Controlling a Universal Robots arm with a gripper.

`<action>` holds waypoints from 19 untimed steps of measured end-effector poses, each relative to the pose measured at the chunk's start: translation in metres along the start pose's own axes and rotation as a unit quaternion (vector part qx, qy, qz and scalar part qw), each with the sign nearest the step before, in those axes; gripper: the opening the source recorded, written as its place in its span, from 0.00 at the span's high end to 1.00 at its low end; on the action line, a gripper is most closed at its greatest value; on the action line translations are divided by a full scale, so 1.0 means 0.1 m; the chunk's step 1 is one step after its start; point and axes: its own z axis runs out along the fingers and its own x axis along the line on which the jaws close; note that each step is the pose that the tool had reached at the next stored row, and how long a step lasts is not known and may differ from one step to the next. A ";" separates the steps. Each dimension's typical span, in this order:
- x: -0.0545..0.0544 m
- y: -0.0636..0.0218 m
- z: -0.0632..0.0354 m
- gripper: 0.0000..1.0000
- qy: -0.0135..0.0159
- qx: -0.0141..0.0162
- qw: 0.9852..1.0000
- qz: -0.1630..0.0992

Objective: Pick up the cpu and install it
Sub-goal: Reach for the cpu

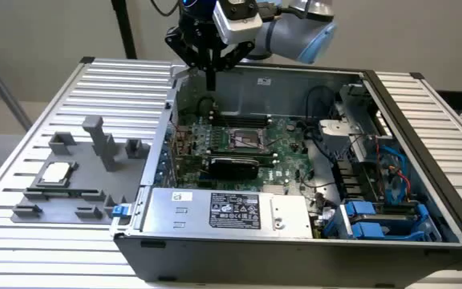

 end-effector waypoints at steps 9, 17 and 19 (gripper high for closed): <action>0.00 0.000 0.000 0.89 0.000 0.000 1.000 0.000; 0.24 -0.042 -0.006 0.89 0.000 0.000 1.000 0.000; 0.33 -0.059 -0.010 0.89 0.000 0.000 1.000 0.000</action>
